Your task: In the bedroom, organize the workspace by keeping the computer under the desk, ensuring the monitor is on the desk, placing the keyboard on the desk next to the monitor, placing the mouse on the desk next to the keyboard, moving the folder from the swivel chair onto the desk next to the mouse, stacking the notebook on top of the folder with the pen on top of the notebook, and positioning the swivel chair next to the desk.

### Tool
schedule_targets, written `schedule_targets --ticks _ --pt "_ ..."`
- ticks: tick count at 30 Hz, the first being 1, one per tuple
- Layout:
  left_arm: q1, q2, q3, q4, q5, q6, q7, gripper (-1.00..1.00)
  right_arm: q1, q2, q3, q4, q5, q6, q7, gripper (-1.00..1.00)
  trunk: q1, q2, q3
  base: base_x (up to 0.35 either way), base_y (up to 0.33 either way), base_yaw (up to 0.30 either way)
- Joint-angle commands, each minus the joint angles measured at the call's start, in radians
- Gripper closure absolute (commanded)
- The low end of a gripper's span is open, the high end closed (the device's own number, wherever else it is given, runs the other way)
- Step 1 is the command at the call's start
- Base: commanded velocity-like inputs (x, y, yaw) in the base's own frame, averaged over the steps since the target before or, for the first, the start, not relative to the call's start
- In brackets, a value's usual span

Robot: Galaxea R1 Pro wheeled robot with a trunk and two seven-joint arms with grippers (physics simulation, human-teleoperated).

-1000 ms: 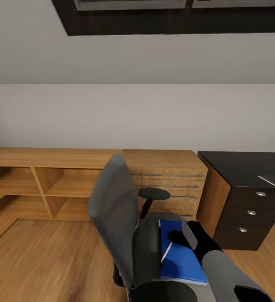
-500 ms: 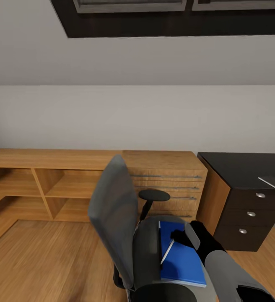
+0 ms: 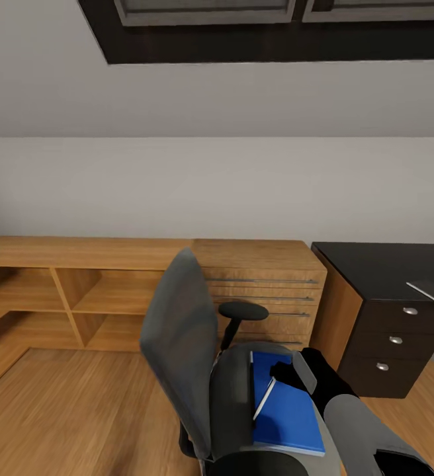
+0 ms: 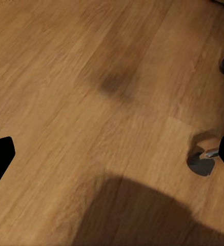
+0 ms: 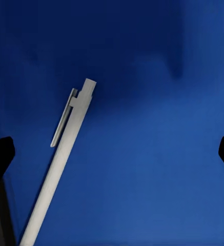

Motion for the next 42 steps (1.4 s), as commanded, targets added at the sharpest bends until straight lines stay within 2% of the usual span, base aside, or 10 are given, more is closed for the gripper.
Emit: schedule_targets --ticks 1,27,42 --pt "0.0 0.0 -0.008 0.001 0.011 -0.002 -0.004 -1.0 0.0 0.001 -0.004 -0.002 -0.011 0.002 -0.009 -1.0 0.0 0.0 -0.001 0.0 0.0 0.0" --pt "0.0 0.0 -0.008 0.001 0.012 -0.002 -0.004 -1.0 0.0 0.0 -0.005 0.0 -0.012 0.002 -0.008 -1.0 0.0 0.0 -0.001 0.0 0.001 0.0" --pt "-0.001 0.0 -0.008 0.001 0.012 -0.001 -0.004 -1.0 0.0 0.0 -0.008 -0.001 -0.012 0.001 -0.01 -1.0 0.0 0.0 -0.001 0.059 0.062 0.0"
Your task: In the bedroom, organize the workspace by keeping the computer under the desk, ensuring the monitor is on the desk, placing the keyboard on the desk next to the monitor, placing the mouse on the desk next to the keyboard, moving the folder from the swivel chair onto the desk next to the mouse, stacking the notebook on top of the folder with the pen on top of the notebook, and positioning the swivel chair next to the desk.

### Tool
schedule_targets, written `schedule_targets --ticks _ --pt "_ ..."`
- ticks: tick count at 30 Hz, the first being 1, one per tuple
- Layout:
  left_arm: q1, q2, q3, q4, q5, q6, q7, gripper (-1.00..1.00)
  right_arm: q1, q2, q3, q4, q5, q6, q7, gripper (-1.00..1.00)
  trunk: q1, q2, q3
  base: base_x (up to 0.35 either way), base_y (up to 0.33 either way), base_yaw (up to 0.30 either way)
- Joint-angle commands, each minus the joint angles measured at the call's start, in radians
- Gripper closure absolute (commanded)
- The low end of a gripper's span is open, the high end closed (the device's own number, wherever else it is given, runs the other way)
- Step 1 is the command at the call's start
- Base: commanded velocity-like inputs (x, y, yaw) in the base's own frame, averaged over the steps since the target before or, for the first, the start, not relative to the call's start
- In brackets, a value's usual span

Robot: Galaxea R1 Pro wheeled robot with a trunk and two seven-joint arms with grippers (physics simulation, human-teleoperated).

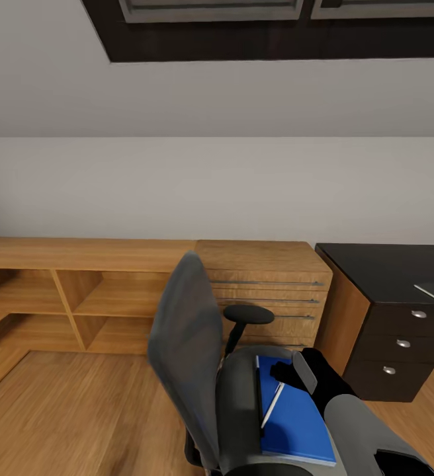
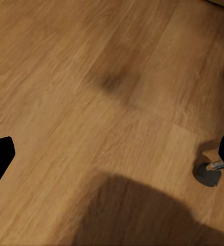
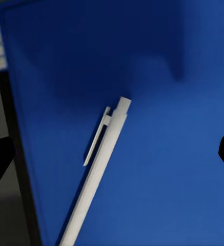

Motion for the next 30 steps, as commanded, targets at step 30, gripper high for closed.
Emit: schedule_targets --ticks 30 --pt "-0.001 0.001 -0.008 0.001 0.011 -0.002 -0.004 -1.0 0.0 0.001 -0.006 -0.001 -0.011 0.002 -0.009 -1.0 0.0 0.0 0.005 0.002 0.007 -0.093"
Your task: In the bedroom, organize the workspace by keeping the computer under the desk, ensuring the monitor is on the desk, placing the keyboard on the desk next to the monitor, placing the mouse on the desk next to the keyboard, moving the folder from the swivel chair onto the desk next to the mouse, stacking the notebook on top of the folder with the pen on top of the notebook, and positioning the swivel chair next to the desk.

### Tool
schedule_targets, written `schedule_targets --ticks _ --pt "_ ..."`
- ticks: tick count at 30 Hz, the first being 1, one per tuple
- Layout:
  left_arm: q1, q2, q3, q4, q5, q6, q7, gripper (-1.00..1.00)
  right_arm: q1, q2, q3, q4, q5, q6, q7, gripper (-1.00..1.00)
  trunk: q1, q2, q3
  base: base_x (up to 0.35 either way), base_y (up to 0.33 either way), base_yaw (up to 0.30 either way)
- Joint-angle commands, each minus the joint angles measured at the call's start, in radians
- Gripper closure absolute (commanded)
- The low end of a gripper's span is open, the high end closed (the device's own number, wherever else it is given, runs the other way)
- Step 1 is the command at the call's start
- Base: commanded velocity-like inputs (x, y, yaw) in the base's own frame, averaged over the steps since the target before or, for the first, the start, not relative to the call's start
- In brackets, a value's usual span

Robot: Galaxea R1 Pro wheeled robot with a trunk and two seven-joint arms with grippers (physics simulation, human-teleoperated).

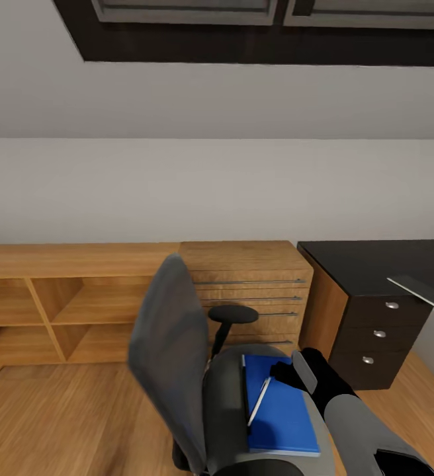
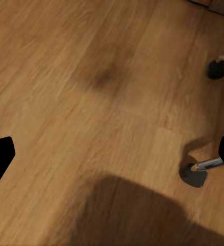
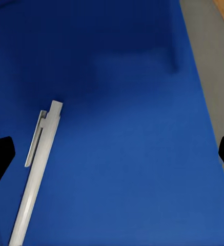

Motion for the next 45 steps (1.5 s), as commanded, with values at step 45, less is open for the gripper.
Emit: schedule_targets --ticks 45 --pt "-0.001 0.0 -0.011 0.001 0.009 -0.003 -0.005 -1.0 0.0 -0.002 -0.004 0.0 -0.012 0.004 -0.009 -1.0 0.034 -0.064 -0.029 0.0 0.025 0.0"
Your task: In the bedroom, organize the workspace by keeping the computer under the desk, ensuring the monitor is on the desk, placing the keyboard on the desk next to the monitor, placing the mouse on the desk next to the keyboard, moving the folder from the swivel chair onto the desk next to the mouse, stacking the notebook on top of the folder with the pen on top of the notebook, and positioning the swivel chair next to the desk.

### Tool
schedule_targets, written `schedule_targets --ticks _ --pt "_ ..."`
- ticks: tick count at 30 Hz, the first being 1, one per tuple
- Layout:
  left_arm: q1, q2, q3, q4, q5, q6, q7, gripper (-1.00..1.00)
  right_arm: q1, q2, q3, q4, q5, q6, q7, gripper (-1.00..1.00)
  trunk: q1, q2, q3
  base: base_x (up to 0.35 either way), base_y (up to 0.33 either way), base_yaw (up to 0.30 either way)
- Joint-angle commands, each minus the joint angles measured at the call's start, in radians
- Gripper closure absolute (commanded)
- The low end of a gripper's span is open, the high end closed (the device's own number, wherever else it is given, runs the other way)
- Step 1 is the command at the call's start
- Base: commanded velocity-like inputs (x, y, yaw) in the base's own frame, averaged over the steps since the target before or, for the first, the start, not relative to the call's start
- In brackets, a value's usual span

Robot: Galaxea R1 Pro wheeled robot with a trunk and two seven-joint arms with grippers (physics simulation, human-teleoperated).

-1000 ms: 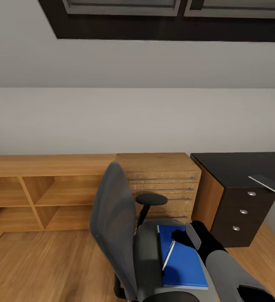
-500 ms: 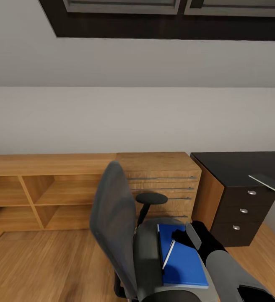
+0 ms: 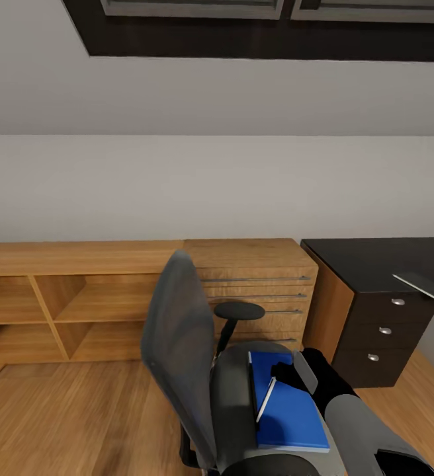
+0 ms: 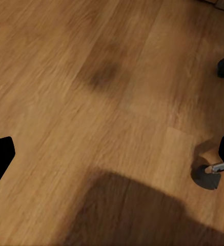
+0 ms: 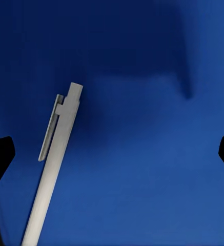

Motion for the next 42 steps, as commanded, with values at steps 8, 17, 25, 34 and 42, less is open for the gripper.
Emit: schedule_targets --ticks 8,17,25,34,42 --pt "0.0 0.0 -0.008 0.001 0.011 -0.002 -0.004 -1.0 0.0 0.003 -0.003 -0.002 -0.012 0.002 -0.008 -1.0 0.0 0.0 -0.001 0.0 0.0 0.0" --pt "-0.001 0.0 -0.008 0.0 0.011 -0.001 -0.004 -1.0 0.0 0.006 -0.003 -0.003 -0.013 0.002 -0.008 -1.0 0.0 0.0 -0.001 0.0 0.0 0.0" --pt "-0.001 0.0 -0.008 0.001 0.011 -0.002 -0.004 -1.0 0.0 0.008 -0.001 -0.005 -0.013 0.009 -0.01 -1.0 0.0 0.0 -0.001 0.0 0.0 0.0" --pt "0.0 0.0 -0.008 0.001 0.011 -0.003 -0.004 -1.0 0.0 0.009 -0.001 -0.005 -0.014 0.018 -0.01 -1.0 0.0 0.0 -0.001 0.0 0.0 0.0" --pt "-0.001 0.001 -0.007 0.001 0.011 -0.003 -0.004 -1.0 0.0 0.009 -0.001 -0.006 -0.014 0.042 -0.01 -1.0 0.0 0.0 -0.001 0.0 0.0 0.0"
